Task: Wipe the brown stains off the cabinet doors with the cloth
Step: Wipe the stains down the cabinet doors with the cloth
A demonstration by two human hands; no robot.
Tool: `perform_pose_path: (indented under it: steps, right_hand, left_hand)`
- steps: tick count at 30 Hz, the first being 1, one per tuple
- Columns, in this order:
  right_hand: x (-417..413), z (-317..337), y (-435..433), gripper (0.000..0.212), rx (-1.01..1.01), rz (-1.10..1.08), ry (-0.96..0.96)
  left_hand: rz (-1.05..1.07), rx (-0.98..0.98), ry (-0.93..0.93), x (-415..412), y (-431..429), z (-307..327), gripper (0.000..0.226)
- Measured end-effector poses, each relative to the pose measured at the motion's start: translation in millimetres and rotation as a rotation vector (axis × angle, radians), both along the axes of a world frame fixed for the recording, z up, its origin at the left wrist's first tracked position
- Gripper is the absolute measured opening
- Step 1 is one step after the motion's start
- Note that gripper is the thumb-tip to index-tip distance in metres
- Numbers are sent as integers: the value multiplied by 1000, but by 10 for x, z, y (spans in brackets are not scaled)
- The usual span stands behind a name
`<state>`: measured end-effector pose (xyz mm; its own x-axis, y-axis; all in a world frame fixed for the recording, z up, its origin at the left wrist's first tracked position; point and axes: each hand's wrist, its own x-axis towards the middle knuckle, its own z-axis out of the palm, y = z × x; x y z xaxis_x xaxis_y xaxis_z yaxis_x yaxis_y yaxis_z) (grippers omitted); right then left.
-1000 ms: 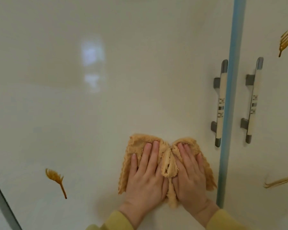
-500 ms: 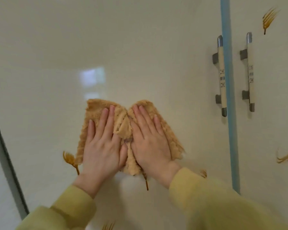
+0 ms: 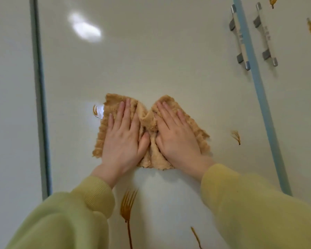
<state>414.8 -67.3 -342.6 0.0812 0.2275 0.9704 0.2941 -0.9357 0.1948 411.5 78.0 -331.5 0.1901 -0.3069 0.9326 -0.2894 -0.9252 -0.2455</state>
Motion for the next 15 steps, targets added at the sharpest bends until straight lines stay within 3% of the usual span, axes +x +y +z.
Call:
perform_pose_path:
  steps: [9,15]
  right_hand:
    - [-128,-1284,125,52,6,44,164]
    - [-57,-1271,288,55,2,-14,105]
  left_hand:
    - [-12,-43,-23,9,120,-1326,67]
    - [53,-99,-39,38,302,-1357,72]
